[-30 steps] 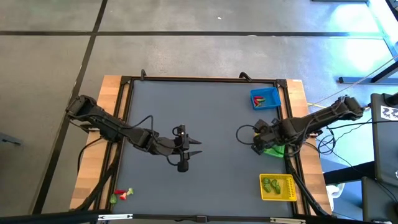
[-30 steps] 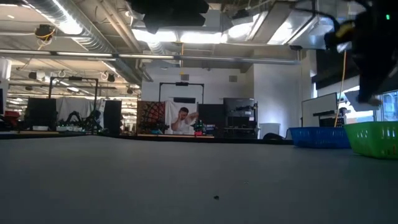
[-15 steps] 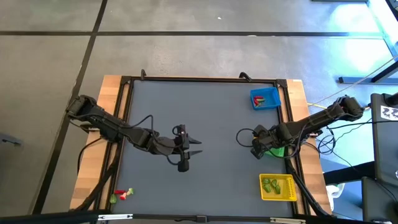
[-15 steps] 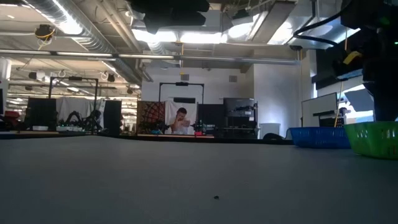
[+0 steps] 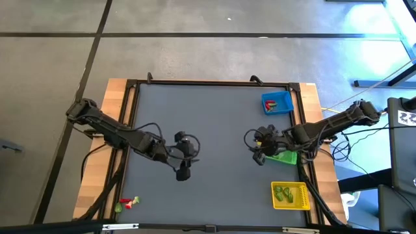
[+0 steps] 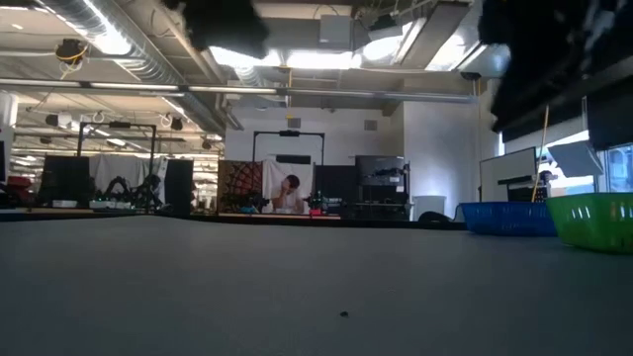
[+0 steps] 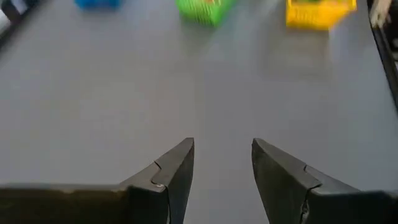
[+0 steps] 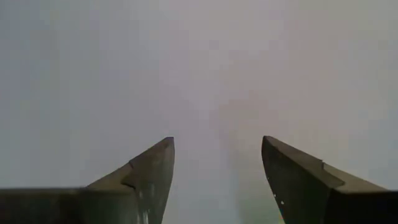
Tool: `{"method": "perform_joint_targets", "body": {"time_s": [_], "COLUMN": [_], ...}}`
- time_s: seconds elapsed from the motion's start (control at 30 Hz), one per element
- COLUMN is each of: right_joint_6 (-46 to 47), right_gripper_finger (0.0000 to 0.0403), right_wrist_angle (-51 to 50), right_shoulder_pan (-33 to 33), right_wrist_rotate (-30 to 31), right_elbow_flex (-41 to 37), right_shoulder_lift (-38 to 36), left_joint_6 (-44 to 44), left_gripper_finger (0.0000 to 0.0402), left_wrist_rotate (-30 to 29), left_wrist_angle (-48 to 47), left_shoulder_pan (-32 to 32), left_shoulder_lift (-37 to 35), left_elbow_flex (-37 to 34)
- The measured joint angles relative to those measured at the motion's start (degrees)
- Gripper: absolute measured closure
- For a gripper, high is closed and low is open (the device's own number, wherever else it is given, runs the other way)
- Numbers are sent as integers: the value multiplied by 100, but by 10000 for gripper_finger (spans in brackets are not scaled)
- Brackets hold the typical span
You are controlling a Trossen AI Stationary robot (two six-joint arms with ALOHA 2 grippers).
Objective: Sort produce into baskets
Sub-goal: Put the green mushroom into the green basket
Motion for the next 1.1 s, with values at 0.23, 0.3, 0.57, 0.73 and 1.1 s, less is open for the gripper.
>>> {"method": "perform_joint_targets", "body": {"time_s": [0.23, 0.3, 0.57, 0.73, 1.1], "right_joint_6": [-903, -1083, -1346, -1361, -1505], "right_gripper_finger": [162, 162, 162, 162, 162], "right_wrist_angle": [1347, 1497, 1825, 1905, 1958], "right_shoulder_pan": [-2, -2, -2, -2, -2], "right_wrist_rotate": [310, 419, 656, 654, 653], "right_elbow_flex": [0, 0, -2, -2, -7], "right_shoulder_lift": [187, 281, 905, 1305, 1543], "left_joint_6": [-2103, -2606, -4127, -4483, -3744], "left_gripper_finger": [244, 244, 244, 244, 245], "left_wrist_rotate": [1858, 2258, 2917, 2975, 2974], "left_wrist_angle": [-2126, -2522, -3080, -3203, -3200], "left_shoulder_pan": [-498, -756, -1826, -2518, -3452], "left_shoulder_lift": [-1, 0, 9, 90, 1002], "left_elbow_flex": [258, 251, 186, 184, 181]}}
